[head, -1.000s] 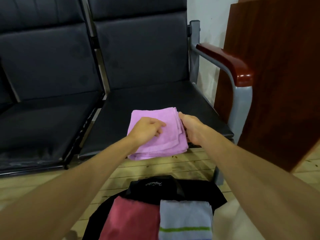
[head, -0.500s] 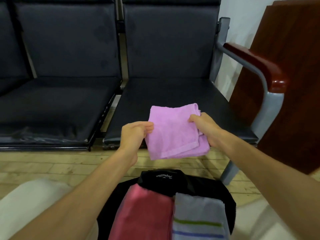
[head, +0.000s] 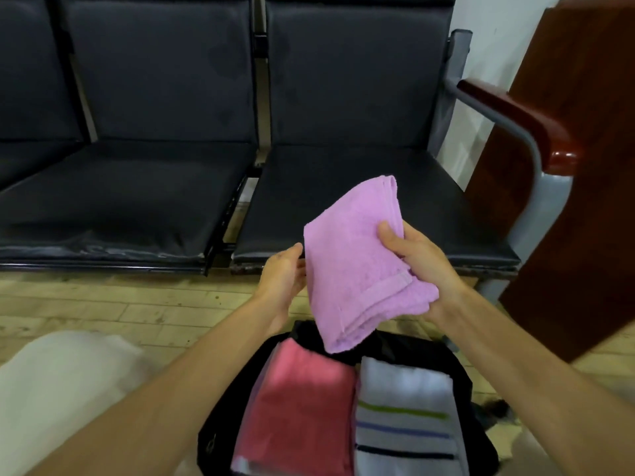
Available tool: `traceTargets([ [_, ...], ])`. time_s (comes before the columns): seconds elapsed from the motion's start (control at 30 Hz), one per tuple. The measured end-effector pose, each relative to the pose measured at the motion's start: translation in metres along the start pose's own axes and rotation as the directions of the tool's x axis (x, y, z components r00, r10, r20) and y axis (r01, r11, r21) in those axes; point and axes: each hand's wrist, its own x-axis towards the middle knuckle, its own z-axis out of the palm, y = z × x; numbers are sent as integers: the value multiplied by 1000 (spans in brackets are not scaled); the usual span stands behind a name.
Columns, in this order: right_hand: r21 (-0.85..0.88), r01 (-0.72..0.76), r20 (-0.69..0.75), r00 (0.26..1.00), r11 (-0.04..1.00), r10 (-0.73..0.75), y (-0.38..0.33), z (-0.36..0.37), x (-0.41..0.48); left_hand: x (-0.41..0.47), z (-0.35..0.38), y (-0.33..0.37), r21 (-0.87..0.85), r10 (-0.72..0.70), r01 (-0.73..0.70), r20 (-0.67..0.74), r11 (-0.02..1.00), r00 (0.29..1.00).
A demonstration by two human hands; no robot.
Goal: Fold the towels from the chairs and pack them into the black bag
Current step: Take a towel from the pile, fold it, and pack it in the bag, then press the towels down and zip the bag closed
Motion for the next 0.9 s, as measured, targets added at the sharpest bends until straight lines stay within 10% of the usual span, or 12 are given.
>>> traceTargets([
  [0.17, 181, -32, 92, 996, 983, 15, 18, -3, -10, -13, -19, -26, -131, -250, 327, 408, 936, 878],
  [0.3, 77, -40, 44, 998, 996, 37, 35, -16, -10, -17, -29, -38, -123, -317, 410, 450, 904, 834],
  [0.5, -36, -128, -197, 973, 991, 118, 94, -37, -22, -20, -39, -60, 126, -48, 35, 100, 991, 994],
  [0.67, -263, -256, -383, 913, 930, 142, 156, -40, -38, -18, -56, -103, 462, 117, -147, 92, 874, 989],
  [0.9, -438, -345, -394, 904, 830, 168, 213, -34, -36, -10, -93, -157, 732, -58, -159, 262, 662, 963],
])
